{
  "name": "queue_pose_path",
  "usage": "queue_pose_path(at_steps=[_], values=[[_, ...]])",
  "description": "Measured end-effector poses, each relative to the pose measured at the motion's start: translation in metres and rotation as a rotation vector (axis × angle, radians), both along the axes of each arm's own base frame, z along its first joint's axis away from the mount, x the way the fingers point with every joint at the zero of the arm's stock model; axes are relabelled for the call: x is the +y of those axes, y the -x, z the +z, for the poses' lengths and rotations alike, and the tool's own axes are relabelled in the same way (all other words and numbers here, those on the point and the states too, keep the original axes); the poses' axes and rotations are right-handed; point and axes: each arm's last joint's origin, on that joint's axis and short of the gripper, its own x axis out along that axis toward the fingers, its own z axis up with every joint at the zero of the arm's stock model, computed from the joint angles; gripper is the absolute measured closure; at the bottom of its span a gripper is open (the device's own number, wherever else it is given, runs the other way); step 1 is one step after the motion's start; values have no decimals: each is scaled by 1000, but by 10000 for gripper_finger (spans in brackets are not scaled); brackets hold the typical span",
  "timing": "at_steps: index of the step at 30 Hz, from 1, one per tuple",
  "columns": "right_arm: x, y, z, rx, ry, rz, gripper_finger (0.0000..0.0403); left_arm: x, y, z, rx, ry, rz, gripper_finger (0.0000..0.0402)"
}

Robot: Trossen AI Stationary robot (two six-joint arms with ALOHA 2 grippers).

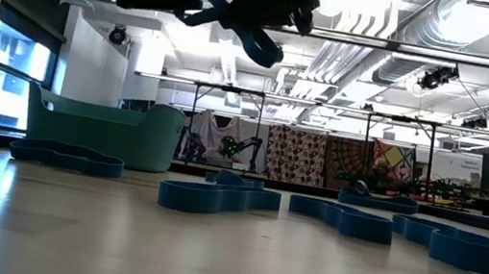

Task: Sort rubber bands into baskets
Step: Put the blue rubber band into the blue bin

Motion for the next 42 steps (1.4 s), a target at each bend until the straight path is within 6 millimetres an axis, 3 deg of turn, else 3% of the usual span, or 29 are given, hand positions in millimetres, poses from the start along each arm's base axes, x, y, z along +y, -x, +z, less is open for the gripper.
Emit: queue_pose_path(at_steps=[2,11,16,21,30,35,42], values=[[5,1,0,5,22,25,370,0,-1,2,16,-3,0,390],[19,7,-1,31,83,22,235,-4,2,34,98,15,-13,400],[19,12,-3,82,103,20,208,-13,9,59,211,47,-44,401],[18,16,-8,143,95,4,243,-29,21,84,360,72,-106,401],[19,19,-11,186,88,17,394,-63,56,109,579,206,-269,401],[19,19,-11,186,88,17,382,-82,73,101,714,284,-312,402],[19,20,-12,192,89,18,400,-116,88,85,898,368,-315,401]])
